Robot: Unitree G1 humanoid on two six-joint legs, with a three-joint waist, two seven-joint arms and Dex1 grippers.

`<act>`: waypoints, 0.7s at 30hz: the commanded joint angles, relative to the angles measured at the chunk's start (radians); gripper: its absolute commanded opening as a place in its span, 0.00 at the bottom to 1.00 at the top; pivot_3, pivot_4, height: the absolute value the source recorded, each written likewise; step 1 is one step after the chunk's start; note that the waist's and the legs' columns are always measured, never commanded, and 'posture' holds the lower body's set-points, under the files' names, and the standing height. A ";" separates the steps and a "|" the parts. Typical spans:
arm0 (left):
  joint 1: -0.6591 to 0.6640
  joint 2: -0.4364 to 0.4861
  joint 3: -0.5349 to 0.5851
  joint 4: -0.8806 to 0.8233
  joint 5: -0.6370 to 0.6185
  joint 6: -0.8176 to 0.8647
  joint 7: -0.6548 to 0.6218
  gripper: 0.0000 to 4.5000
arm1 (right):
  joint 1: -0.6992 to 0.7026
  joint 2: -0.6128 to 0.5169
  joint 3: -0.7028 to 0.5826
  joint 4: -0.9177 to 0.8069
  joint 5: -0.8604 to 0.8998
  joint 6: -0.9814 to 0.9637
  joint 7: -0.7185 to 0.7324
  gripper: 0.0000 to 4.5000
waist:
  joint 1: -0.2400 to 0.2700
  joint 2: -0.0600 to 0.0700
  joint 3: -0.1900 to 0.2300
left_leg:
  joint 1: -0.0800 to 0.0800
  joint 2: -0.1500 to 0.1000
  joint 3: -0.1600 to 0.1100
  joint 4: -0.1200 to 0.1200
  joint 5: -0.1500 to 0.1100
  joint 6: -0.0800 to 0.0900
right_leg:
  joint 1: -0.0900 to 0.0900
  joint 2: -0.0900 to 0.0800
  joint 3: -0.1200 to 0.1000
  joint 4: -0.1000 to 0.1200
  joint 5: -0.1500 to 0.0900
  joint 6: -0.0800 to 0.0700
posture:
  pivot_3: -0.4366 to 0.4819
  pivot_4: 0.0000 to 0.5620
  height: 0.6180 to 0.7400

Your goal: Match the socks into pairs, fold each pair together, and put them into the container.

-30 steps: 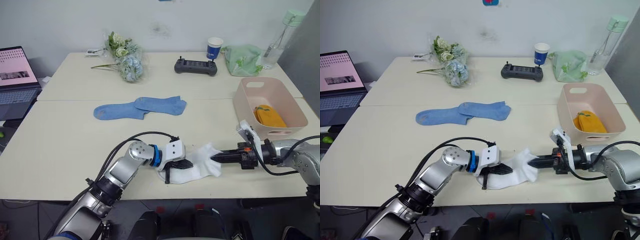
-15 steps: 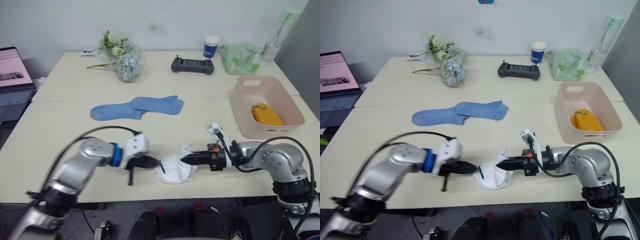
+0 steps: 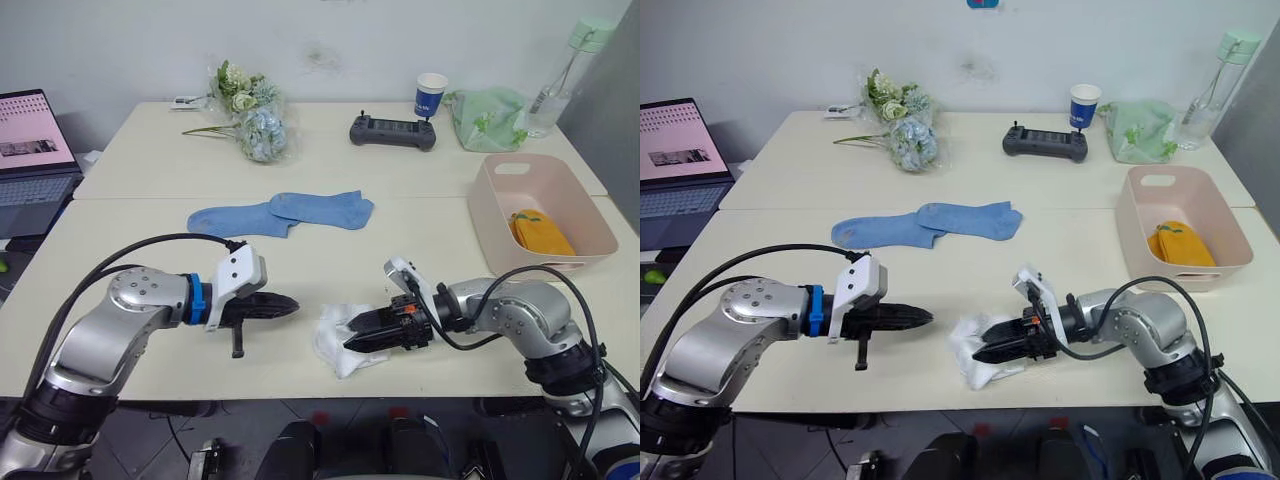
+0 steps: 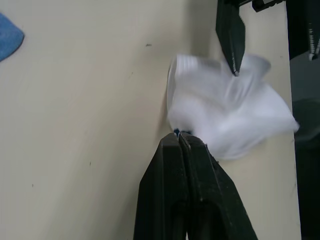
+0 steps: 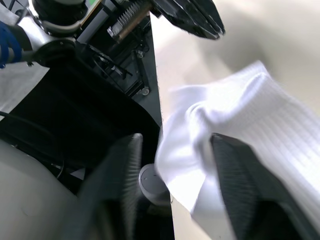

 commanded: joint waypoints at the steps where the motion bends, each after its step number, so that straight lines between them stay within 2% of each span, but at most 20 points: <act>1: -0.041 -0.056 -0.006 -0.038 -0.024 -0.024 0.036 0.00 | -0.024 -0.025 -0.067 -0.038 0.058 0.036 0.008 0.87 | 0.002 0.000 0.000 | 0.000 0.000 0.000 0.000 0.000 0.000 | 0.000 0.000 0.000 0.000 0.000 0.000 | 0.48 0.27 1.00; 2: -0.049 -0.073 -0.015 -0.047 -0.033 -0.015 0.039 0.00 | -0.024 -0.033 -0.084 -0.043 0.067 0.045 0.003 0.95 | 0.002 0.000 0.000 | 0.000 0.000 0.000 0.000 0.000 0.000 | 0.000 0.000 0.000 0.000 0.000 0.000 | 0.48 0.27 1.00; 8: -0.041 -0.131 -0.137 -0.041 0.017 -0.040 0.049 0.00 | 0.001 -0.091 -0.137 -0.034 0.046 0.051 -0.055 0.95 | 0.001 0.000 0.000 | 0.000 0.000 0.001 0.000 0.000 0.000 | 0.000 0.000 0.000 0.000 0.000 0.000 | 0.48 0.27 1.00; 13: 0.027 -0.085 -0.246 0.046 0.170 -0.151 0.049 0.00 | 0.044 -0.116 -0.133 -0.028 -0.013 0.060 -0.154 0.95 | -0.001 0.000 0.000 | 0.000 0.001 0.001 0.000 0.000 0.000 | 0.000 0.000 0.001 0.000 0.000 0.000 | 0.48 0.27 1.00; 21: 0.060 -0.094 -0.277 0.177 0.251 -0.253 0.062 0.00 | 0.052 -0.081 -0.046 -0.003 -0.058 0.096 -0.199 0.95 | 0.002 0.000 0.000 | 0.000 0.000 0.001 0.000 0.000 0.000 | 0.000 0.000 0.000 0.000 0.000 0.000 | 0.48 0.27 1.00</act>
